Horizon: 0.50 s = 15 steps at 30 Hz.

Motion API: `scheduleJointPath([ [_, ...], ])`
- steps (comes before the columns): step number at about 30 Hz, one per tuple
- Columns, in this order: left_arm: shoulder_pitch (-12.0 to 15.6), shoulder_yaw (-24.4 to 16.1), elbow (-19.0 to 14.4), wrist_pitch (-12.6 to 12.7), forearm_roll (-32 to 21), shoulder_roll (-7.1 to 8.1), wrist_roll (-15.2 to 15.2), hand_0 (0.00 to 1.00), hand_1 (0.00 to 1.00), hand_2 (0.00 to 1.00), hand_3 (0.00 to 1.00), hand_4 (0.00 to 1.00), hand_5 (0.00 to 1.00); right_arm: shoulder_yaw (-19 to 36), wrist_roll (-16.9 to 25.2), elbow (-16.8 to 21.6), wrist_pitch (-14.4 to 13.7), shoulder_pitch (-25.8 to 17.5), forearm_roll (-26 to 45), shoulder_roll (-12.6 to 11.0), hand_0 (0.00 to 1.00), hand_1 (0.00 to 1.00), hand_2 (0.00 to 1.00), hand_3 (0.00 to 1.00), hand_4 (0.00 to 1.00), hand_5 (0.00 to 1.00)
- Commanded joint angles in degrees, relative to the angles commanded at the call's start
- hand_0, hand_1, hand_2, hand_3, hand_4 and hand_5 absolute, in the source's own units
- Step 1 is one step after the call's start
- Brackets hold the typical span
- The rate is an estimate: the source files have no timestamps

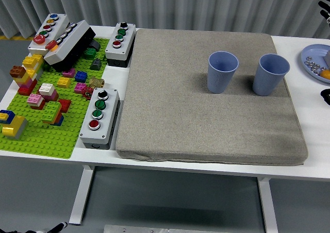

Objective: Pick cup pour cup place

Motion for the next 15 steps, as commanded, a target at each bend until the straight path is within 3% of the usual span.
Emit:
scheduleJointPath([
  [3, -0.03, 0.02, 0.00, 0.02, -0.04, -0.02, -0.02, 0.850, 0.868, 0.891, 0.779, 0.596, 0.998, 0.71, -0.40, 0.41, 1.07, -0.77, -1.99, -0.45, 0.886, 0.755, 0.743, 0.773, 0.753, 0.517],
  [4, -0.04, 0.03, 0.00, 0.02, -0.05, -0.02, -0.02, 0.850, 0.867, 0.891, 0.779, 0.596, 0.998, 0.87, -0.49, 0.51, 1.28, -0.96, -2.49, -0.55, 0.909, 0.867, 0.960, 0.987, 0.857, 0.219],
  [15, -0.04, -0.12, 0.00, 0.00, 0.20, -0.13, -0.08, 0.849, 0.867, 0.890, 0.780, 0.596, 0.998, 1.55, -3.89, 6.00, 4.81, -7.48, -5.62, -2.75, 0.927, 0.906, 0.998, 0.998, 0.865, 0.171],
])
